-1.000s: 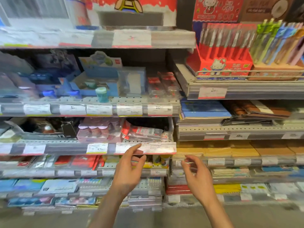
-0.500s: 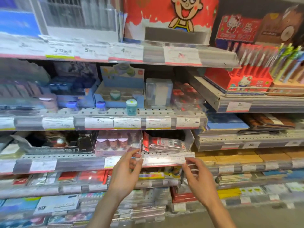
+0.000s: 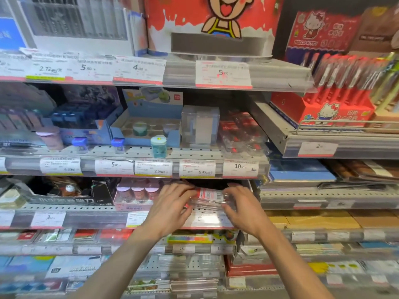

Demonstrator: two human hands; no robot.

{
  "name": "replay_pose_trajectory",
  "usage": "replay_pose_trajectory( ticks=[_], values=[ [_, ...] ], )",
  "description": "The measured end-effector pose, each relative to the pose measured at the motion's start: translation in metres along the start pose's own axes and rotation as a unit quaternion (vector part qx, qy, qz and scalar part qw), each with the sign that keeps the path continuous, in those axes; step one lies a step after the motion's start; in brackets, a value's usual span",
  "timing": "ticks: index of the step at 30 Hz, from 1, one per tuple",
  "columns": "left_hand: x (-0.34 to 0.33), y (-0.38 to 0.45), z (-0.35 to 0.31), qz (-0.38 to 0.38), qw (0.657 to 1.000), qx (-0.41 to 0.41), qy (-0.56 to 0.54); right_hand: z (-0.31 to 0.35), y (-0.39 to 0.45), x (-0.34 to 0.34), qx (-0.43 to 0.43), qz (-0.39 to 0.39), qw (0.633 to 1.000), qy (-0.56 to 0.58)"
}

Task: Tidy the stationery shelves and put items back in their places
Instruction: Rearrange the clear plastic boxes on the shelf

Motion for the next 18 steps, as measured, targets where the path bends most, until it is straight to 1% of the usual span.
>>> replay_pose_trajectory(
  ticks=[3,5,11,15,18],
  values=[
    [-0.010,0.011,0.001,0.046,0.998,0.030,0.027,-0.001,0.008,-0.001,-0.015,0.025,1.000,0.002],
    [-0.015,0.015,0.001,0.051,0.997,0.039,0.032,-0.004,0.009,-0.001,-0.017,0.032,0.999,0.010],
    [-0.015,0.014,0.002,0.001,0.999,0.021,0.050,-0.003,0.008,0.000,-0.019,0.031,0.999,0.018],
    [-0.013,0.008,0.005,-0.052,0.998,-0.018,0.018,0.002,0.001,0.005,-0.016,0.023,0.999,0.024],
    [-0.007,0.003,0.004,-0.069,0.997,-0.044,-0.012,0.006,-0.009,0.012,-0.012,0.021,0.999,0.028]
  ],
)
Point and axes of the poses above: each hand's wrist, its own y-axis towards the middle knuckle, its own x-axis out of the back of the hand, z = x × y, the point moved 2 cm from there along y, towards the middle knuckle, and after that the axes turned 8 degrees about y, right-handed, at the moved point
